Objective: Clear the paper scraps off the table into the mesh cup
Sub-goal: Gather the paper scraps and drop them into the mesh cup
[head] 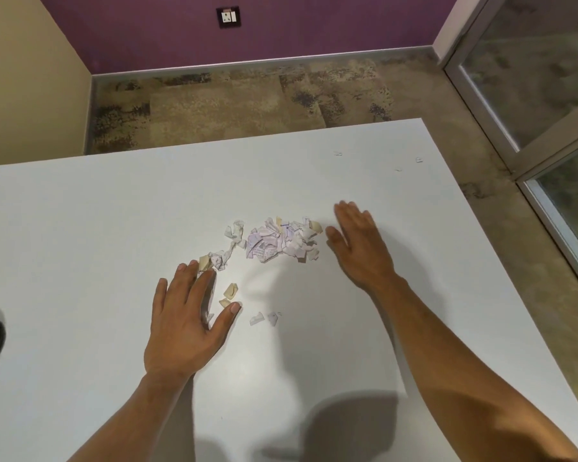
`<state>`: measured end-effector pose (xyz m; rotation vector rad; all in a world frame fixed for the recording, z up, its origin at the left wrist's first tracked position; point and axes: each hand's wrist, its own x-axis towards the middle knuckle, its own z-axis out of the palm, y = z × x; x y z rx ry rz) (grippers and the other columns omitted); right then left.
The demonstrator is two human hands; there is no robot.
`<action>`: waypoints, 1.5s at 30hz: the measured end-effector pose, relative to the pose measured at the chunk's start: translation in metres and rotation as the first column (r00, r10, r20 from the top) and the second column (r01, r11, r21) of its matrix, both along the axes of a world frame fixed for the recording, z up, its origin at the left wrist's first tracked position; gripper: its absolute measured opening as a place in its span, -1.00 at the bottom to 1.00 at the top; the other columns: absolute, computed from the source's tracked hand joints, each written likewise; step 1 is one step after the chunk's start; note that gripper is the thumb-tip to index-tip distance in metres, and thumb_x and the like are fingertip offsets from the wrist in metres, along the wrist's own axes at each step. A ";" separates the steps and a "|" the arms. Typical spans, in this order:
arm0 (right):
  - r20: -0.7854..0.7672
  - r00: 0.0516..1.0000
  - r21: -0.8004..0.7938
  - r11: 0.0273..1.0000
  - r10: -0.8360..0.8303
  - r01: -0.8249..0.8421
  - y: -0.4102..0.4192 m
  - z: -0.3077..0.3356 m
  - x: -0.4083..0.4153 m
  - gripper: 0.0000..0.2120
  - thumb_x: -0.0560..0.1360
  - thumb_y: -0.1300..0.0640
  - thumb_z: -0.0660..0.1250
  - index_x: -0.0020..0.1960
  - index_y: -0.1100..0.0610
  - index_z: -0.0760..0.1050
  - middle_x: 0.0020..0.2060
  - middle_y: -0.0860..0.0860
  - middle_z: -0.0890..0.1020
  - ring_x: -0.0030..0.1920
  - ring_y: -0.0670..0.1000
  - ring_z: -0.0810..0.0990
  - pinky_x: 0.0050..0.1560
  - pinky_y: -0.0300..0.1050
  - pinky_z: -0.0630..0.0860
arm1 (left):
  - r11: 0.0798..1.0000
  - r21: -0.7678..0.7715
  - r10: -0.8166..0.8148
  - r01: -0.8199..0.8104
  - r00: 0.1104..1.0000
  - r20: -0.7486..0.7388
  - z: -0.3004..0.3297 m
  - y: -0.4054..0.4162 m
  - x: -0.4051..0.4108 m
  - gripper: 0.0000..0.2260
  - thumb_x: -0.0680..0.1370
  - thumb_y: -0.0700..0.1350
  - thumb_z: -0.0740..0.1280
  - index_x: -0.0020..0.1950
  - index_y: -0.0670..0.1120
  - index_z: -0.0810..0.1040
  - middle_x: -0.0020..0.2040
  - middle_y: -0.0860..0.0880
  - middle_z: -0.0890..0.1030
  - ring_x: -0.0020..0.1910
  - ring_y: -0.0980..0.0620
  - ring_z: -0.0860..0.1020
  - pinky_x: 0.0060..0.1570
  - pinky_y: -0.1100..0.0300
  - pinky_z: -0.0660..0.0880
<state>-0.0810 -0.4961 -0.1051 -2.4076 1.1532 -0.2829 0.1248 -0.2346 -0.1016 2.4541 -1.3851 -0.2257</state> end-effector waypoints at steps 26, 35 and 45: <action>-0.090 0.881 0.007 0.884 -0.465 0.468 -0.158 -0.002 -0.014 -0.22 0.57 -0.35 -0.15 0.57 0.16 -0.10 0.57 0.07 -0.02 0.57 0.02 -0.09 0.54 0.04 -0.23 | 1.000 -0.005 0.011 -0.011 0.999 -0.032 0.002 -0.002 -0.001 -0.34 0.47 0.34 0.14 0.41 -0.08 0.41 0.48 -0.08 0.34 0.53 -0.04 0.20 0.51 -0.06 0.04; 0.024 0.999 0.072 0.997 0.024 -0.025 -0.118 -0.002 0.013 -0.31 0.56 -0.35 -0.18 0.57 -0.02 0.04 0.56 -0.08 0.12 0.54 -0.09 0.04 0.55 -0.01 -0.01 | 1.000 -0.004 0.004 -0.005 1.000 -0.011 0.002 -0.001 -0.001 -0.35 0.48 0.33 0.15 0.39 -0.09 0.43 0.48 -0.08 0.35 0.53 -0.06 0.21 0.51 -0.11 0.07; -0.110 0.994 0.046 0.999 0.021 -0.016 -0.117 0.002 0.073 -0.31 0.57 -0.33 -0.17 0.58 0.03 0.00 0.57 -0.05 0.03 0.56 -0.07 -0.07 0.54 0.01 -0.22 | 1.000 -0.022 -0.004 0.003 0.999 -0.032 -0.001 0.001 0.001 -0.35 0.49 0.37 0.13 0.42 -0.03 0.35 0.48 -0.05 0.33 0.54 -0.03 0.18 0.51 -0.09 0.05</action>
